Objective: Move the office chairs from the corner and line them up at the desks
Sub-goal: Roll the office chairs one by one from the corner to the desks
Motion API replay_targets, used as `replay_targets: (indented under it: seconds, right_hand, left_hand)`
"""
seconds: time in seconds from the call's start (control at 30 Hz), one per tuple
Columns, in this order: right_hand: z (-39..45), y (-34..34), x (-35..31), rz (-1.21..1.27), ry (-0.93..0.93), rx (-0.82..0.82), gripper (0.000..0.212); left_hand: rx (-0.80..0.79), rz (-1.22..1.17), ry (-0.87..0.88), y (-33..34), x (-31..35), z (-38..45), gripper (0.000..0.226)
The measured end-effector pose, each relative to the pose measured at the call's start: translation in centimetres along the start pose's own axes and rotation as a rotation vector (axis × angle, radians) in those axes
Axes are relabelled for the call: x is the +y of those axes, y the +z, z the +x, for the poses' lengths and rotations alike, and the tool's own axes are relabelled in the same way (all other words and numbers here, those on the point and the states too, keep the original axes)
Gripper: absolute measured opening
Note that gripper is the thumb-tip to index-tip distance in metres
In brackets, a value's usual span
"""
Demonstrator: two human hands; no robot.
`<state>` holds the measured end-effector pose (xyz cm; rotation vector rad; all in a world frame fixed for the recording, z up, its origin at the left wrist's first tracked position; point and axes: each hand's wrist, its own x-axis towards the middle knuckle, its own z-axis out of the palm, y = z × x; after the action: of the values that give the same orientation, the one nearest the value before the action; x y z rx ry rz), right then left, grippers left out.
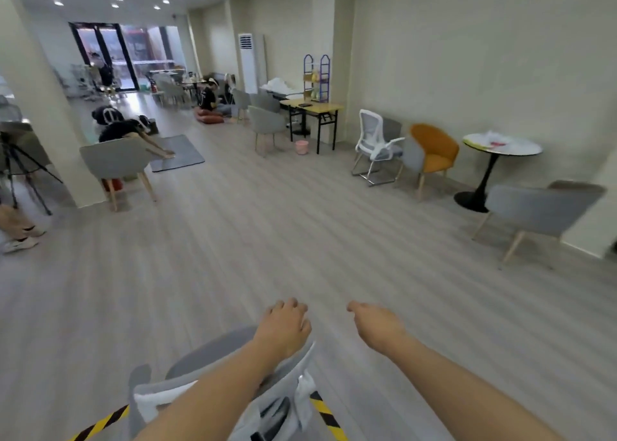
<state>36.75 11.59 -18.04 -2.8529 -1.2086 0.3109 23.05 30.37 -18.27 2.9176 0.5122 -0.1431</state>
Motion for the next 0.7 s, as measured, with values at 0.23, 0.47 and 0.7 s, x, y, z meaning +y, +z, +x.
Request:
replay_targets:
  seconds: [0.23, 0.47, 0.7]
  right_hand:
    - [-11.3, -2.1, 16.7, 0.047, 0.344, 0.096, 0.026]
    - [-26.9, -2.3, 33.1, 0.054, 0.588, 0.197, 0.033]
    - [-44.0, -2.0, 50.3, 0.059, 0.837, 0.272, 0.031]
  left_hand:
    - [-0.088, 0.128, 0.282, 0.1, 17.3, 5.8, 0.047]
    - [-0.089, 0.145, 0.534, 2.0, 40.5, 6.3, 0.046]
    - [-0.106, 0.129, 0.735, 5.1, 65.8, 3.8, 0.046]
